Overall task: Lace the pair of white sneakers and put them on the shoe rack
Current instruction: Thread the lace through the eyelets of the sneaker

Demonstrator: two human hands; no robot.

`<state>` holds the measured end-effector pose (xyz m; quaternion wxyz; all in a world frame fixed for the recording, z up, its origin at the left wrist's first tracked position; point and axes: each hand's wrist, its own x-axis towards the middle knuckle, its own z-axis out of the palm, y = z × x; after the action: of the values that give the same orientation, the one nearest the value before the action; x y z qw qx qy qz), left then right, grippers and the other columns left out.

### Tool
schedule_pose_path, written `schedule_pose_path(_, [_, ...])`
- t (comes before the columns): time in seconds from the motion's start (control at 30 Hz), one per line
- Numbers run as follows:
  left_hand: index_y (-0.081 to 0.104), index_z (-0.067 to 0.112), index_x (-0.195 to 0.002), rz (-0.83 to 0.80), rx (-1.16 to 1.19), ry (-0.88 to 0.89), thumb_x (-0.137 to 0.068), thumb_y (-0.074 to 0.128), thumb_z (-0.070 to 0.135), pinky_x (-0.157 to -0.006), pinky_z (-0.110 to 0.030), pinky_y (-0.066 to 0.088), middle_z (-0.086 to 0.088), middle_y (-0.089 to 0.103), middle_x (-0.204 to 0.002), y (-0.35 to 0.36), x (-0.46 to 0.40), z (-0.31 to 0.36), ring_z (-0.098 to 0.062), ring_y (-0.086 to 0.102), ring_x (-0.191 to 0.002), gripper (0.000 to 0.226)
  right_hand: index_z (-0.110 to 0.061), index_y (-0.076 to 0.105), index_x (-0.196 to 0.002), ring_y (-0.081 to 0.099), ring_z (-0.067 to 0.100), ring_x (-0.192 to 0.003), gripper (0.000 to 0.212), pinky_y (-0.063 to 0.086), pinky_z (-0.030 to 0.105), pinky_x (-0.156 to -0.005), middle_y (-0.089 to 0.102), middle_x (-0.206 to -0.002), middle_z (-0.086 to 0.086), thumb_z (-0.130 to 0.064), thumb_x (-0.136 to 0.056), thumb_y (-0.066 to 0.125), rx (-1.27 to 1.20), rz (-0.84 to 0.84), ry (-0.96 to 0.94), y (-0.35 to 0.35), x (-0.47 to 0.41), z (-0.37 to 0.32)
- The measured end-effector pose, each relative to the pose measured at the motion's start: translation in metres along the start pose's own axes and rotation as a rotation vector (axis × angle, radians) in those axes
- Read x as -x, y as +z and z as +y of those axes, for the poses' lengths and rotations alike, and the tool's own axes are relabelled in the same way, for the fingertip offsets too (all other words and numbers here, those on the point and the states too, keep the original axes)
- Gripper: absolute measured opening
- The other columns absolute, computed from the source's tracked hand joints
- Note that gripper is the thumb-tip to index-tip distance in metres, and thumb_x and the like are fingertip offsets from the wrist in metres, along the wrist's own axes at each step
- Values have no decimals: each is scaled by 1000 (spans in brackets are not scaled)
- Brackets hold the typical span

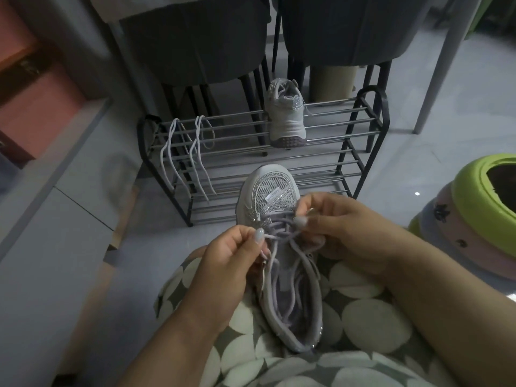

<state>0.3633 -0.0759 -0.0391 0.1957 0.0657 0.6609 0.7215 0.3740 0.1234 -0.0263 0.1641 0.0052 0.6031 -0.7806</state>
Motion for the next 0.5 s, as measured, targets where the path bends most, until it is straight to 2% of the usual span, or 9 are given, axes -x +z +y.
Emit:
schedule_pose_path(0.03, [62,21,-67,5,12,-5,-81,66,35,-62,-29,42,-2,57,-64,-1,-1,0,-14,51,-60,20,-16,62,-80,38,21,-56,32,16,39,-57,48,-57,3,-28,-62,85,-90,-12,-13,-3,1,-1])
schedule_pose_path(0.07, [63,22,-67,5,45,-12,-79,66,33,-62,-30,42,-2,55,-63,-2,-2,-1,-15,49,-60,17,-14,62,-82,43,19,-55,37,27,32,-56,48,-58,3,-27,-58,88,-186,-17,-42,-7,0,-1])
schedule_pose_path(0.13, [65,19,-75,10,165,-35,-79,68,24,-61,-30,44,-4,53,-64,-1,-4,3,-15,48,-59,7,-10,61,-81,48,15,-53,36,46,27,-60,49,-57,2,-20,-58,87,-338,-26,-113,-13,2,-4])
schedule_pose_path(0.2, [63,11,-86,32,349,-73,-78,70,15,-56,-26,51,-5,57,-63,-1,-5,9,-14,54,-56,11,-9,61,-81,44,13,-49,32,51,28,-59,43,-52,-1,-15,-61,84,-438,-11,-143,-17,2,-5])
schedule_pose_path(0.27, [61,7,-86,42,514,-62,-70,76,19,-55,-23,53,-2,56,-56,-8,-8,14,-11,54,-51,25,-10,58,-81,36,8,-43,27,46,23,-46,39,-50,-3,-11,-64,79,-462,52,-165,-17,4,-7])
schedule_pose_path(0.37, [68,12,-79,37,668,-26,-42,96,25,-60,-29,55,3,47,-50,-20,-14,13,-8,47,-46,48,-10,53,-80,29,8,-39,20,35,19,-37,37,-48,-3,-14,-68,69,-254,189,-227,-12,9,-11])
schedule_pose_path(0.43, [68,15,-78,14,670,-8,-42,96,25,-59,-29,54,4,46,-51,-23,-14,9,-8,47,-46,46,-13,57,-77,36,16,-45,15,38,24,-42,41,-54,3,-19,-73,71,73,248,-285,-10,12,-11])
schedule_pose_path(0.5, [68,18,-77,-20,542,37,-50,93,28,-62,-28,55,2,49,-55,-20,-9,8,-9,50,-50,38,-22,63,-74,43,28,-53,17,41,34,-50,47,-62,11,-34,-77,74,421,257,-346,-9,14,-9])
